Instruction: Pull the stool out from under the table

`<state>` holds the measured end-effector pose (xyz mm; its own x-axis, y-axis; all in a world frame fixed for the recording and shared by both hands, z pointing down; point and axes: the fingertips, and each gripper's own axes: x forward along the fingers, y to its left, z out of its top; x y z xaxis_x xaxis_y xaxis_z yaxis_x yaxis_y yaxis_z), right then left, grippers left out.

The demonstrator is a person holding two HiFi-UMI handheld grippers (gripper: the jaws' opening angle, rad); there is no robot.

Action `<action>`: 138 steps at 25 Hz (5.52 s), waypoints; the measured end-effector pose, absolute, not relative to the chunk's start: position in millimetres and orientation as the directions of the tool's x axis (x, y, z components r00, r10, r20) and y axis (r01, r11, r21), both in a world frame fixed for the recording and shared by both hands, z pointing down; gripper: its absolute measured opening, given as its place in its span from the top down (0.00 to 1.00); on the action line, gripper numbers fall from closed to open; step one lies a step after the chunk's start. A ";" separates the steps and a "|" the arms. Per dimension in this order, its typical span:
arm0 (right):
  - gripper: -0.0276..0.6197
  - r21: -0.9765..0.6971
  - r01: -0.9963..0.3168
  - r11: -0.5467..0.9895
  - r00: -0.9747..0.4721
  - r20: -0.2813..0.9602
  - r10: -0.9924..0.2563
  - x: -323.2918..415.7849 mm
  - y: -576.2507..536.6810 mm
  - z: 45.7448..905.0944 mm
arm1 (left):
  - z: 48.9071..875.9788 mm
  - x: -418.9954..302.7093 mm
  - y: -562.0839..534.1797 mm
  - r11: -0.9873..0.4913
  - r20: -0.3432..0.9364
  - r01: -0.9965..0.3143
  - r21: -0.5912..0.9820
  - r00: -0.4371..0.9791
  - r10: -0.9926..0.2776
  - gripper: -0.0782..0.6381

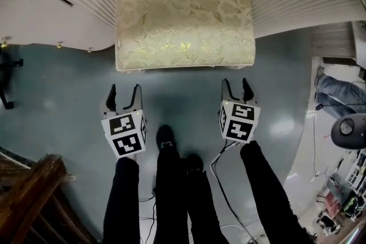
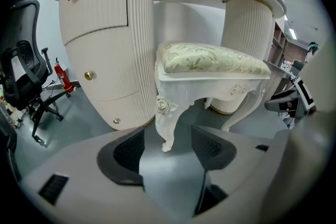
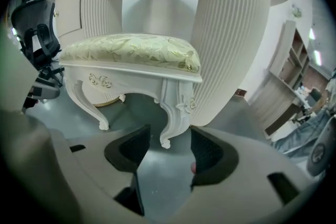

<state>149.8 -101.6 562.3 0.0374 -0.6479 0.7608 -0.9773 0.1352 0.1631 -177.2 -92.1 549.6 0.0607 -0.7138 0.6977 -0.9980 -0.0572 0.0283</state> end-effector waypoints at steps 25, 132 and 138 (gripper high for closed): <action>0.55 0.331 -0.928 0.173 0.118 0.699 -0.705 165.4 -169.5 597.2 | 608.1 -175.0 -170.4 -0.119 0.714 -0.992 -0.033 0.060 -0.697 0.42; 0.54 0.287 -0.936 0.201 0.135 0.825 -0.549 168.8 -157.2 593.5 | 608.4 -176.5 -158.3 -0.045 0.795 -0.989 -0.140 -0.085 -0.601 0.54; 0.54 0.303 -0.937 0.173 0.165 0.822 -0.546 170.3 -154.9 592.0 | 608.8 -178.4 -153.6 -0.002 0.805 -0.990 -0.144 -0.116 -0.582 0.54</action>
